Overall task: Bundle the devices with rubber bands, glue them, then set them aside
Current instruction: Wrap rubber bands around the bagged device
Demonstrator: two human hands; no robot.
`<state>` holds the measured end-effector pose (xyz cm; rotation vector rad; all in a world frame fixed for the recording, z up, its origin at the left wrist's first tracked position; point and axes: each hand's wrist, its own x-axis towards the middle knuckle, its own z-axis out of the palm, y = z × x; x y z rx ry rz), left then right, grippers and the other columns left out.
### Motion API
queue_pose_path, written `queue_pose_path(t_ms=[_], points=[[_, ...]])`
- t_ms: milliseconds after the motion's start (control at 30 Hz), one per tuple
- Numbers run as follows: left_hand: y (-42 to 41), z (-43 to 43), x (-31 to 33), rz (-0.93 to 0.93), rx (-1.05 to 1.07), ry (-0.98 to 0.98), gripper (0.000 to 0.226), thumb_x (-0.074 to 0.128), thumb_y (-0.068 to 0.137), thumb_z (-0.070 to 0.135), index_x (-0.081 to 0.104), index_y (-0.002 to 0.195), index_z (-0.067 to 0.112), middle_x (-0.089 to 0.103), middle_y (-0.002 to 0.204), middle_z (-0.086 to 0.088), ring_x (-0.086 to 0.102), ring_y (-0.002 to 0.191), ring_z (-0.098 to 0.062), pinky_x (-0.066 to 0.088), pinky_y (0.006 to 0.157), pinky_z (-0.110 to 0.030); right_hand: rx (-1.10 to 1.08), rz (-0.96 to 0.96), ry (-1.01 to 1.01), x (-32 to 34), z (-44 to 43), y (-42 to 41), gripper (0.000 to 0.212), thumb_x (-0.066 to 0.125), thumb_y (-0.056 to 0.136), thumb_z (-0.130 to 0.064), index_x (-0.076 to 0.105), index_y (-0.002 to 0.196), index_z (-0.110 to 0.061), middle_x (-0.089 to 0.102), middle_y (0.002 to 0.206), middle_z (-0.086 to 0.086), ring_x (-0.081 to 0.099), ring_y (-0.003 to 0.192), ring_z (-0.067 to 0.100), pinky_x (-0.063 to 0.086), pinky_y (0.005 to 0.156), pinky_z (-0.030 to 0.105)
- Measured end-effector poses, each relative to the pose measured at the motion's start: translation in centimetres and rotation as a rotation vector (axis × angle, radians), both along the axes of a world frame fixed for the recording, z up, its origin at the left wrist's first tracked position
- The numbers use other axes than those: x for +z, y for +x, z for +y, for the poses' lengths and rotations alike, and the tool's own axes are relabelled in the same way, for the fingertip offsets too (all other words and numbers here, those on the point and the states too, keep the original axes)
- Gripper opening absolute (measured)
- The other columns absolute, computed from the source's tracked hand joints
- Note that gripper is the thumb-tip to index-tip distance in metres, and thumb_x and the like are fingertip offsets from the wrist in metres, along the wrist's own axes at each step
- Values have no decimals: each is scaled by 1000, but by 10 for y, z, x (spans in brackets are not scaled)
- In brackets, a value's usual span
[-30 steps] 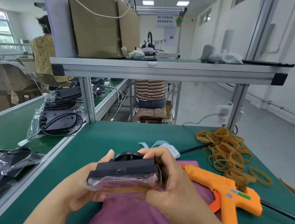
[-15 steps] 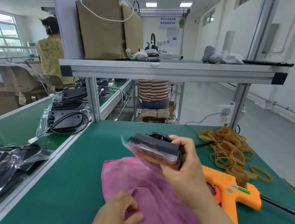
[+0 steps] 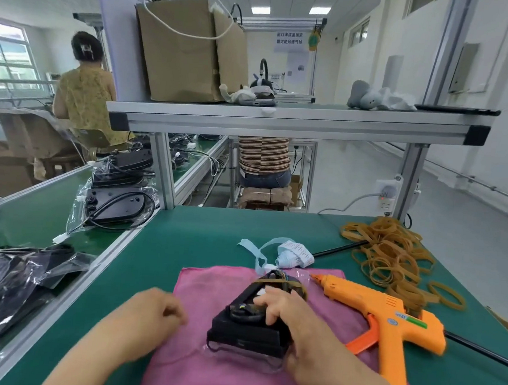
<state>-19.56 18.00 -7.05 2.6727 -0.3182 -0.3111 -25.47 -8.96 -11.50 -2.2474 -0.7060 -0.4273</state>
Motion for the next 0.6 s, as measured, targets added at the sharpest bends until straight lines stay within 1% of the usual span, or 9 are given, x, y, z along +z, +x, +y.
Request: queue_pose_path(t_ms=[67,133,233,300,333,400,433,500,600], points=[[5,-11,-4,-142,42,-120,19,60,90,18,67,72,15,67,73,0,53,64,-10,49,72,-29,31,86,-79,3,-6,-8,44,55,68,7,50,102,-21,50,136,-7,34,137,0,27,115,32],[7,-31,-10,-217,6,-207,18,60,91,19,65,76,9,67,78,-5,47,65,-10,47,71,-28,29,184,-194,6,-10,-16,42,49,73,8,56,107,-16,48,139,-10,33,136,-2,24,112,17],[8,-65,-23,-215,-38,-377,15,60,91,19,68,78,16,67,82,8,54,73,-4,46,76,-23,-17,269,-161,9,-15,-22,38,47,78,11,61,104,-12,46,140,-16,29,134,-15,21,105,4],[10,-81,-31,-164,-23,-542,13,64,92,20,72,85,27,70,96,15,60,84,5,44,76,-8,-176,242,-63,13,-17,-25,38,52,80,9,62,102,-21,47,136,-20,35,128,-15,25,107,8],[12,-87,-35,-135,-7,-610,14,65,92,20,72,88,31,71,99,14,62,89,6,44,80,-8,-327,196,-11,14,-23,-26,36,57,81,5,62,99,-26,51,130,-20,41,124,-9,31,106,15],[17,-92,-43,-69,32,-692,14,64,94,21,73,91,31,73,100,11,66,95,-4,49,88,-19,-685,116,88,15,-42,-31,29,67,84,-12,54,88,-38,55,107,-20,52,104,4,41,87,26],[19,-93,-46,-40,47,-704,14,64,94,21,74,91,29,74,98,11,67,94,-6,50,87,-20,-849,134,92,14,-55,-35,25,70,84,-24,50,83,-38,53,98,-17,52,94,8,40,75,28],[19,-94,-51,3,65,-721,14,63,95,19,74,91,27,75,93,12,68,88,-3,49,76,-12,-1094,291,-36,7,-83,-41,31,70,80,-48,44,82,-31,51,90,-8,52,84,15,36,61,32],[16,-95,-57,79,103,-813,14,66,93,15,72,99,27,75,94,8,70,81,0,49,67,-10,-1155,554,-129,-9,-102,-47,53,63,76,-70,40,84,-23,54,83,-4,56,74,17,34,51,31]])
